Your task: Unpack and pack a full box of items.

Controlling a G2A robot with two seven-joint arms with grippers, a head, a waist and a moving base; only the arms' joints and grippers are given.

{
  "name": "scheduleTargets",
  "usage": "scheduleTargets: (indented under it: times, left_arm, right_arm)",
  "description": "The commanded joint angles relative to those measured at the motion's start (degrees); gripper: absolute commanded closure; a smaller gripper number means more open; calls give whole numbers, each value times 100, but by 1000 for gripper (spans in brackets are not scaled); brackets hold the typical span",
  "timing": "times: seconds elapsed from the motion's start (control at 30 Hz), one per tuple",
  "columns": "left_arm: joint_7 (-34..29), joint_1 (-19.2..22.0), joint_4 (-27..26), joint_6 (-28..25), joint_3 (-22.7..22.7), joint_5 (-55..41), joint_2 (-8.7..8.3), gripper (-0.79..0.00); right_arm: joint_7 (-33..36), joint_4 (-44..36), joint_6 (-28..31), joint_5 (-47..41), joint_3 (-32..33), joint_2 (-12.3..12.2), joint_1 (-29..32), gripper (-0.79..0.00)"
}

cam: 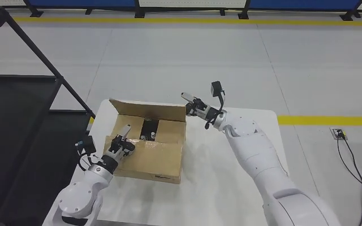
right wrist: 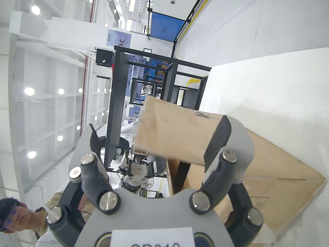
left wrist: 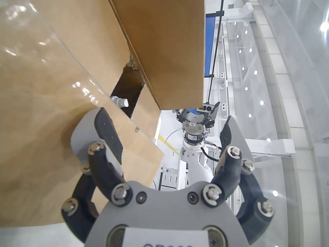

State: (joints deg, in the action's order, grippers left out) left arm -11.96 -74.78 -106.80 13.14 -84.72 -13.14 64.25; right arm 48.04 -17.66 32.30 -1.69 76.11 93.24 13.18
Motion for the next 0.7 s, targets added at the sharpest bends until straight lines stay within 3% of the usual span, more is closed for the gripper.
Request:
scheduleTargets:
  times: [0.0, 0.43, 0.67]
  left_arm:
    - [-18, 38, 31, 12, 23, 6, 7, -785]
    - [-204, 228, 189, 79, 126, 35, 41, -785]
    - [-382, 369, 346, 54, 194, 21, 57, -785]
  right_arm:
    - [29, -22, 23, 63, -12, -29, -5, -785]
    - [1235, -613, 499, -204, -20, -160, 196, -785]
    - [1373, -1212, 235, 360, -327, -204, 320, -785]
